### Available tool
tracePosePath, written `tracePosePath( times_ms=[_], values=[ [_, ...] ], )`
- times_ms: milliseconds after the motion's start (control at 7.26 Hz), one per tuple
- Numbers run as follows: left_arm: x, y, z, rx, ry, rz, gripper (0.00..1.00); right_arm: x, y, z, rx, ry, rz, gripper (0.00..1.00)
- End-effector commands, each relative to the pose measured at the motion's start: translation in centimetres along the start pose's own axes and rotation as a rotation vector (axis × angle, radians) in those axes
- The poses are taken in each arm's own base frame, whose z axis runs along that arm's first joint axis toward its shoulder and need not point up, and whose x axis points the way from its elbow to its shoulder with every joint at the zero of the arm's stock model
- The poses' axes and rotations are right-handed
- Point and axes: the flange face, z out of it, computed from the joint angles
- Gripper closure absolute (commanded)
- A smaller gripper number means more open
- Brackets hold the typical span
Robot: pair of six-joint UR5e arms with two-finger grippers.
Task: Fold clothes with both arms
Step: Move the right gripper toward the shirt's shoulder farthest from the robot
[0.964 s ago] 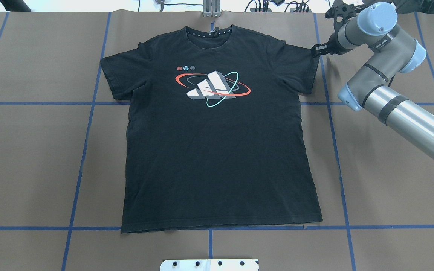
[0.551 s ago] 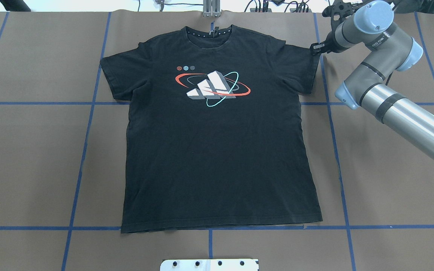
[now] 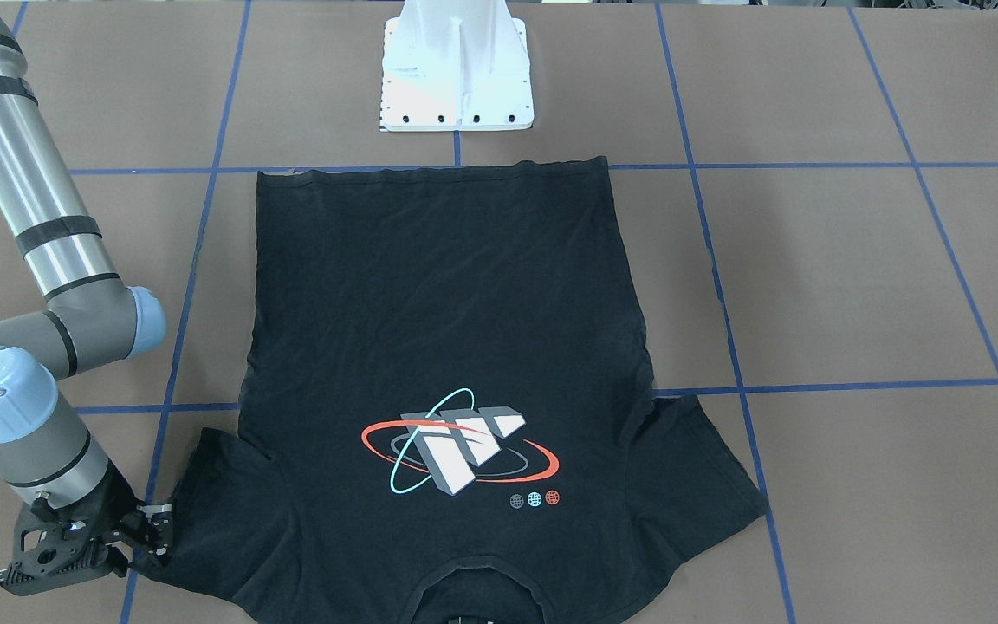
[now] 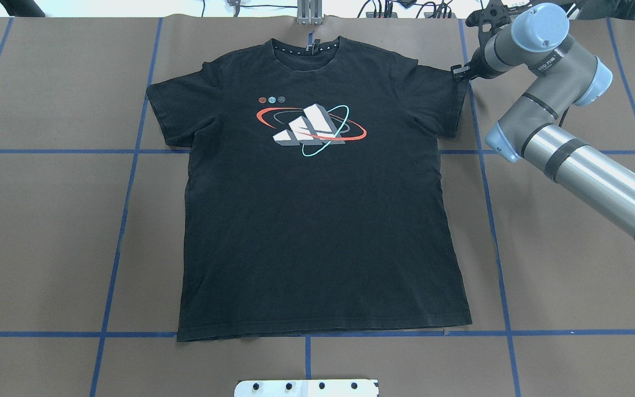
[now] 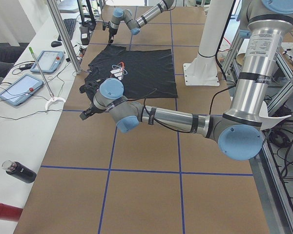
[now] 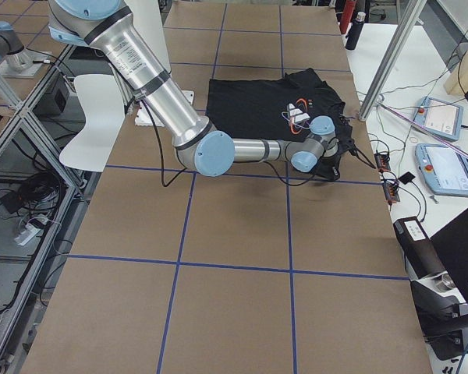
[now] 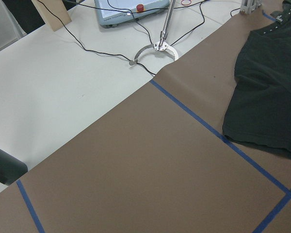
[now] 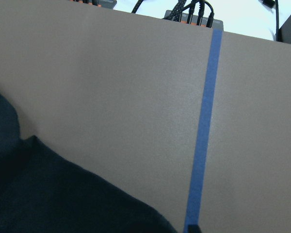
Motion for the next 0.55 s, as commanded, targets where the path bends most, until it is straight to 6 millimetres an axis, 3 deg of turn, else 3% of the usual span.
tracePosePath(
  times_ms=[0,275,413],
  values=[
    [0.0,0.0,0.0,-0.001,0.000,-0.002,0.00,0.2,0.3,0.1,0.000,0.005,-0.001,1.00],
    [0.0,0.0,0.0,-0.001,0.000,-0.003,0.00,0.8,1.0,-1.5,0.026,0.002,0.002,1.00],
    [0.0,0.0,0.0,-0.002,0.000,-0.004,0.00,-0.9,-0.2,-4.1,0.031,0.000,0.009,1.00]
  ],
)
